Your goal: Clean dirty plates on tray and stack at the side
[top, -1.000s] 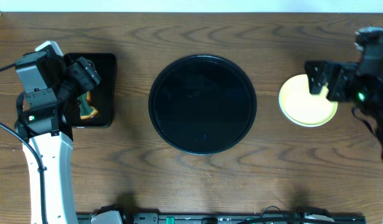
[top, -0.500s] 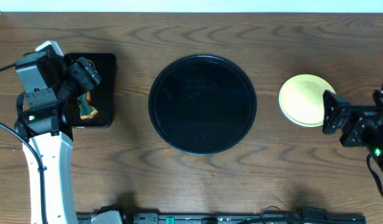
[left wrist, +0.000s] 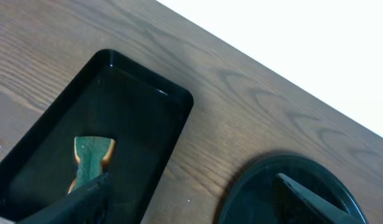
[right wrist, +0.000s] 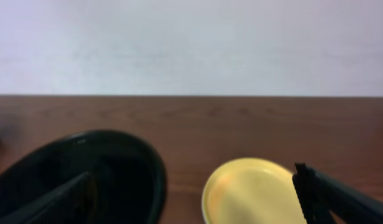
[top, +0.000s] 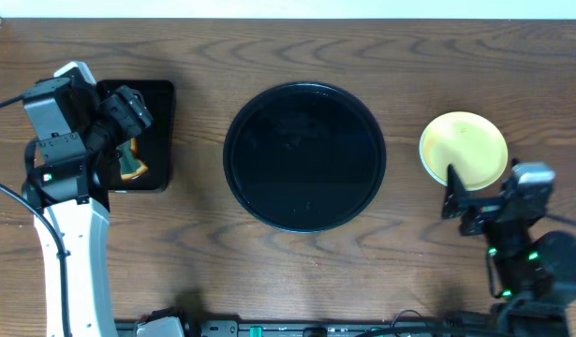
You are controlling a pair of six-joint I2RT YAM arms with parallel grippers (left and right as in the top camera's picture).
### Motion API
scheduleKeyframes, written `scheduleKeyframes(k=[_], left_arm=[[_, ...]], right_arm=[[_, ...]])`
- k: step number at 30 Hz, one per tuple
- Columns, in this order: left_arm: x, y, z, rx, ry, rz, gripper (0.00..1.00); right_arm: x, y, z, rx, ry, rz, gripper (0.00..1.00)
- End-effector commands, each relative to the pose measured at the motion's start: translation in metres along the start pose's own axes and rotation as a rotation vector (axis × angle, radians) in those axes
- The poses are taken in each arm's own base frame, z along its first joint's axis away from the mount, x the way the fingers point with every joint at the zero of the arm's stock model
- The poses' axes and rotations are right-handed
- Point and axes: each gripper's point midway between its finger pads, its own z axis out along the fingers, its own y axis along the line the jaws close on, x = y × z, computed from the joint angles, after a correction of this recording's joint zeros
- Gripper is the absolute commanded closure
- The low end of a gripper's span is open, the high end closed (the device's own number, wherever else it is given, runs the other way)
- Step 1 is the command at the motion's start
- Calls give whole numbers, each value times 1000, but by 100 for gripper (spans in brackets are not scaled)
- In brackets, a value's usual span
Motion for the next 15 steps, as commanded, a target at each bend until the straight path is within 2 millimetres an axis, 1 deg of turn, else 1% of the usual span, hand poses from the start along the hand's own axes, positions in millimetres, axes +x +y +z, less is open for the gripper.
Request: scheduleKeyframes(k=[1, 4, 11, 15], left_arm=[[-5, -2, 0, 5, -7, 1, 20], [-5, -2, 0, 5, -7, 1, 20], [-5, -1, 0, 5, -6, 1, 20], [-5, -1, 0, 5, -6, 1, 20]], right_arm=[[32, 12, 5, -62, -9, -15, 1], [52, 18, 9, -86, -60, -30, 1], [78, 18, 13, -85, -160, -47, 1], [90, 18, 12, -85, -160, -47, 1]])
